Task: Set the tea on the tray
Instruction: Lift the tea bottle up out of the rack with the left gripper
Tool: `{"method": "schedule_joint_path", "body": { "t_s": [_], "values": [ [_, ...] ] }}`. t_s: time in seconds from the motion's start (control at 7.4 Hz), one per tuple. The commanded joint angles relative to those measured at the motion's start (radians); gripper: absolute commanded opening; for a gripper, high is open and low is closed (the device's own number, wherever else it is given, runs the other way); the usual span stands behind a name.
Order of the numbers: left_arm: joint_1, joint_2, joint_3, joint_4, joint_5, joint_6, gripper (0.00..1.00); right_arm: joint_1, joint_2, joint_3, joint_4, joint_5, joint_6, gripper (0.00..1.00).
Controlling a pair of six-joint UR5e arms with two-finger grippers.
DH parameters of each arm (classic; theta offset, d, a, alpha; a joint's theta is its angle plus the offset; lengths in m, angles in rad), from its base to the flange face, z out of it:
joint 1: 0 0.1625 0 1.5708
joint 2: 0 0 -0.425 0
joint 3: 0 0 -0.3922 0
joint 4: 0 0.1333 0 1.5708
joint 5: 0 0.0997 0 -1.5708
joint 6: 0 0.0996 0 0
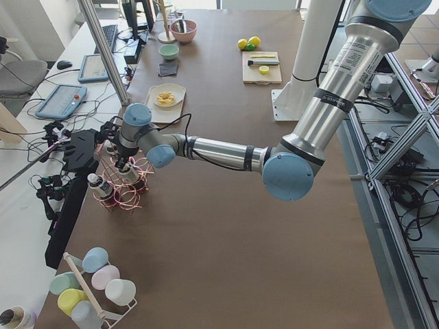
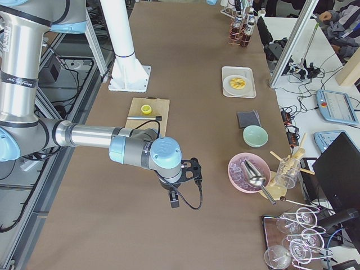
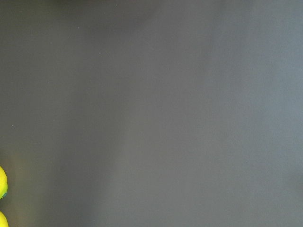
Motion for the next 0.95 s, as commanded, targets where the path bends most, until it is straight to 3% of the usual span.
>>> {"method": "schedule_joint_path", "body": {
  "t_s": [0.0, 0.41, 0.81],
  "values": [
    [-0.042, -0.005, -0.047, 0.013, -0.02, -0.006, 0.0, 0.0, 0.0, 0.0, 0.0, 0.003, 0.0, 1.0],
    [-0.144, 0.016, -0.248, 0.15, -0.135, 0.003, 0.0, 0.0, 0.0, -0.005, 0.0, 0.005, 0.002, 1.0],
    [-0.136, 0.131, -0.573, 0.383, -0.141, -0.009, 0.0, 0.0, 0.0, -0.005, 0.0, 0.005, 0.002, 1.0]
  ]
}}
